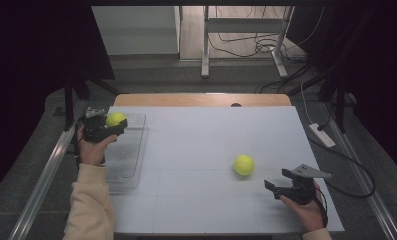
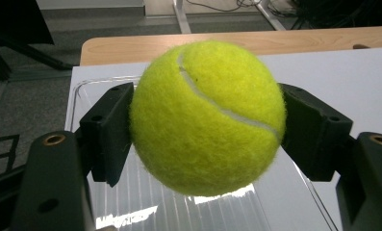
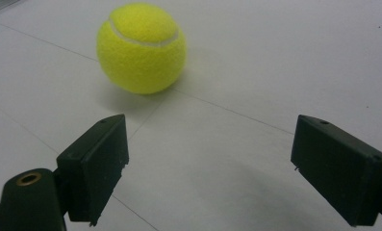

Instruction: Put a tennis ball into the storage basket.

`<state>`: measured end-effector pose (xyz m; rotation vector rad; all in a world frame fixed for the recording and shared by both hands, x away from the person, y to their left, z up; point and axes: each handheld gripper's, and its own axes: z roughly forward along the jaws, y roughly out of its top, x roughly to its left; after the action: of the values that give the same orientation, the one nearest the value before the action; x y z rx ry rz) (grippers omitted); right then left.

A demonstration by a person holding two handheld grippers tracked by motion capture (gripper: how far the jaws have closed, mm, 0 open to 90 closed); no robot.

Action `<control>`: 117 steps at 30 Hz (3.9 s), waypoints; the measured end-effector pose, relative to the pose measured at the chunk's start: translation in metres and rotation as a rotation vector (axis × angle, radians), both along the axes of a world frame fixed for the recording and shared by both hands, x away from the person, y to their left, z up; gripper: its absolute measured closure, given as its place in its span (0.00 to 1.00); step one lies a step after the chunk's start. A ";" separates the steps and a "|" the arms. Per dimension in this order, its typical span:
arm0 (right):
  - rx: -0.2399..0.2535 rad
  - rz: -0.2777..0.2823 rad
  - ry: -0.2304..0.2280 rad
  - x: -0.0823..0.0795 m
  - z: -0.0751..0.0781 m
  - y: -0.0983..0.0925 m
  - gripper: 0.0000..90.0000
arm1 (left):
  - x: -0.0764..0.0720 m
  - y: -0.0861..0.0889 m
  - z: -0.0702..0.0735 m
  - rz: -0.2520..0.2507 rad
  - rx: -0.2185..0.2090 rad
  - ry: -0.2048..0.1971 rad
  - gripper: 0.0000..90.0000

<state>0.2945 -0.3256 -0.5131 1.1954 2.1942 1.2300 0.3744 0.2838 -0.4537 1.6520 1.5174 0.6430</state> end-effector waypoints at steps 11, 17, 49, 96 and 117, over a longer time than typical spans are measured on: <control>0.007 -0.015 -0.004 -0.001 0.002 -0.002 0.14 | 0.006 0.001 -0.003 0.011 -0.002 0.036 0.30; 0.006 -0.017 -0.006 -0.001 0.002 -0.004 0.15 | 0.021 0.000 -0.010 0.028 0.022 0.103 0.30; 0.001 -0.020 0.002 0.000 0.001 -0.004 0.15 | 0.048 0.008 -0.029 0.041 0.139 0.277 0.30; -0.001 -0.012 0.008 0.001 0.000 -0.003 0.15 | -0.007 -0.013 0.004 -0.198 -0.083 0.038 0.12; -0.001 -0.017 0.009 0.002 0.000 -0.003 0.15 | -0.016 -0.045 0.010 -0.327 -0.066 0.024 0.15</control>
<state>0.2961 -0.3287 -0.5132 1.2184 2.1862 1.2192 0.3589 0.2386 -0.4440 1.8094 1.2320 0.3928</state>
